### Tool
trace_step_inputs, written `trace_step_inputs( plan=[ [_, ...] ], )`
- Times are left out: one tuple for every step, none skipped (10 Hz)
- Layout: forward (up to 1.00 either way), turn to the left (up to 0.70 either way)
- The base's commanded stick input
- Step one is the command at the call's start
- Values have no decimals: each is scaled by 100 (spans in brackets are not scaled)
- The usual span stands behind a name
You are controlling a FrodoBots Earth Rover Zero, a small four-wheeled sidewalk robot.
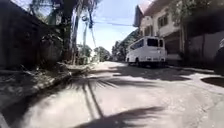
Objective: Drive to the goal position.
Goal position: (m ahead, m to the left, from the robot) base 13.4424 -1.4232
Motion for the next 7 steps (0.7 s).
trace_step_inputs(
  plan=[
    [100, 17],
    [100, 13],
    [100, 10],
    [100, 13],
    [100, 16],
    [100, 18],
    [100, 20]
  ],
)
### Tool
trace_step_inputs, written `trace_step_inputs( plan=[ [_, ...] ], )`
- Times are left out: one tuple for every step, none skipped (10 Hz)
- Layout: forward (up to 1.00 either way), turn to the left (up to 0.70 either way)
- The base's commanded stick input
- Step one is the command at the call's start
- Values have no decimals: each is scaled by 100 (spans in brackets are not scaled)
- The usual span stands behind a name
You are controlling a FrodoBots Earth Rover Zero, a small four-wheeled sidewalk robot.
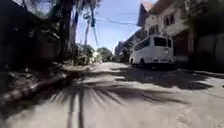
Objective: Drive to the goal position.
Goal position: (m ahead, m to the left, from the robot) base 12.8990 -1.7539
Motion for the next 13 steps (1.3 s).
trace_step_inputs(
  plan=[
    [100, 21],
    [100, 23],
    [100, 10],
    [100, 3],
    [100, 2],
    [100, 3],
    [100, 3],
    [100, 3],
    [100, 3],
    [100, 3],
    [100, 3],
    [100, 3],
    [100, 3]
  ],
)
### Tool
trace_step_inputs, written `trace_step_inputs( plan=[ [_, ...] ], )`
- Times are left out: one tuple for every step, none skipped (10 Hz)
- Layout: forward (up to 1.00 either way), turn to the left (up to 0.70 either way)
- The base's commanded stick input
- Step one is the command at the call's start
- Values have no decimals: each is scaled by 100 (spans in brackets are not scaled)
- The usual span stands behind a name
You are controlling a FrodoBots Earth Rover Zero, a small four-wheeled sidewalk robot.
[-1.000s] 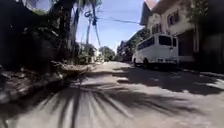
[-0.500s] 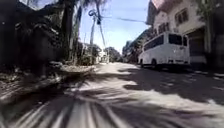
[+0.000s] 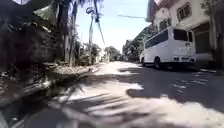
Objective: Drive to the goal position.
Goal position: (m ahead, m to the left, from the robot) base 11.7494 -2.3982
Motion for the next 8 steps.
trace_step_inputs(
  plan=[
    [100, 0],
    [100, 4],
    [100, 7],
    [100, 17],
    [100, 32],
    [100, 12],
    [100, 10],
    [100, 19]
  ],
)
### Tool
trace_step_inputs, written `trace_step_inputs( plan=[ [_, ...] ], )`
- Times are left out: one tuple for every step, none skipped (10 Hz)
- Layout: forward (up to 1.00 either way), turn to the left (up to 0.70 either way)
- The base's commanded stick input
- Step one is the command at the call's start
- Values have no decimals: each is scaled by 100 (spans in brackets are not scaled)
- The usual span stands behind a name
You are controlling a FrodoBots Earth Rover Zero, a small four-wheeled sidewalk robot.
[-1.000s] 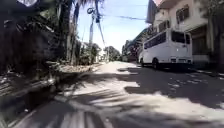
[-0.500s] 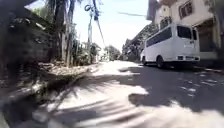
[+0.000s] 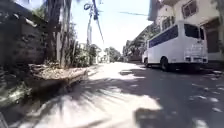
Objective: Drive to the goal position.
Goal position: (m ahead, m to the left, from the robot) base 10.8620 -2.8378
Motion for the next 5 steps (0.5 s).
trace_step_inputs(
  plan=[
    [100, 28],
    [100, 15],
    [100, 9],
    [100, 7],
    [100, 5]
  ],
)
